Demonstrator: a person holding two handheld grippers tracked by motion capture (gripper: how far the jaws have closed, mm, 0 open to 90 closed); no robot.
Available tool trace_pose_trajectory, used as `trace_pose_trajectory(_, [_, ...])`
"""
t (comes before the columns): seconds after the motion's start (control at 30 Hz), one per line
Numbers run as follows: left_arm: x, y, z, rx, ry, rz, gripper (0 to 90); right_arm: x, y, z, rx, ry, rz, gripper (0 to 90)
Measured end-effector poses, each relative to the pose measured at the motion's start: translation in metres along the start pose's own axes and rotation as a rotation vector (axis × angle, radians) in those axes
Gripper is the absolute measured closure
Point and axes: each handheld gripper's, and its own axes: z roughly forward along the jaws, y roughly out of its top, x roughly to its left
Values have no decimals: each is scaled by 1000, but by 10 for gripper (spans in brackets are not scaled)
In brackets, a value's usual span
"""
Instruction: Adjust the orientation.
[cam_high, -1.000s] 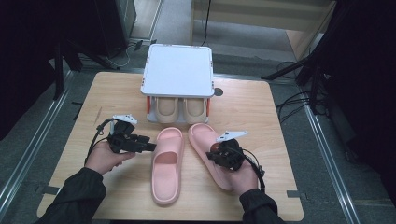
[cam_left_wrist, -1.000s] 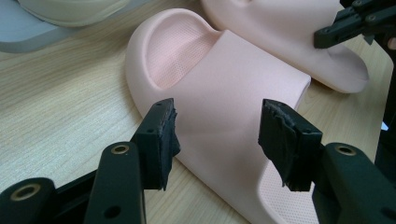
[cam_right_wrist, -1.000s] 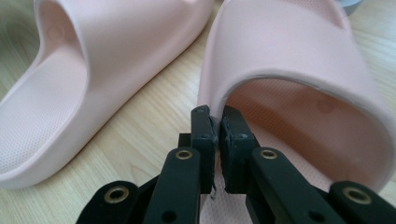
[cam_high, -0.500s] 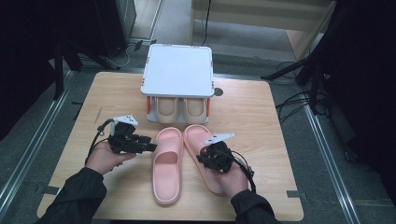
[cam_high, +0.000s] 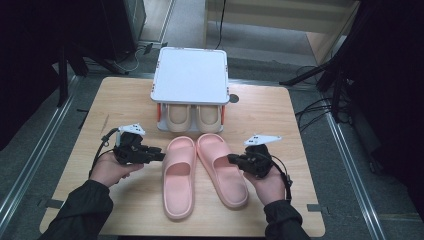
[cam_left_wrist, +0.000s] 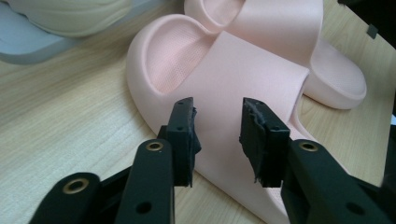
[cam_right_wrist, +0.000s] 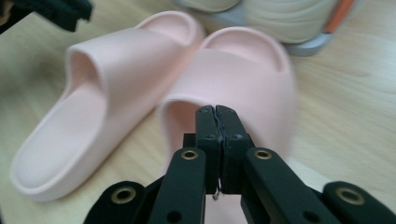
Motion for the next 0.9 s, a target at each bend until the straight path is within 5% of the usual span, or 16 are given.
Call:
trace_pose_trajectory(0.27, [3, -5, 6, 22, 9, -26, 719, -31, 1, 9, 0, -27, 12, 900])
trace_pose_trajectory(0.5, [7, -8, 16, 65, 28, -32, 720, -48, 1, 29, 68, -61, 23, 883])
trace_pose_trajectory(0.9, [3, -10, 20, 82, 8, -28, 712, -44, 0, 41, 104, -28, 32, 890])
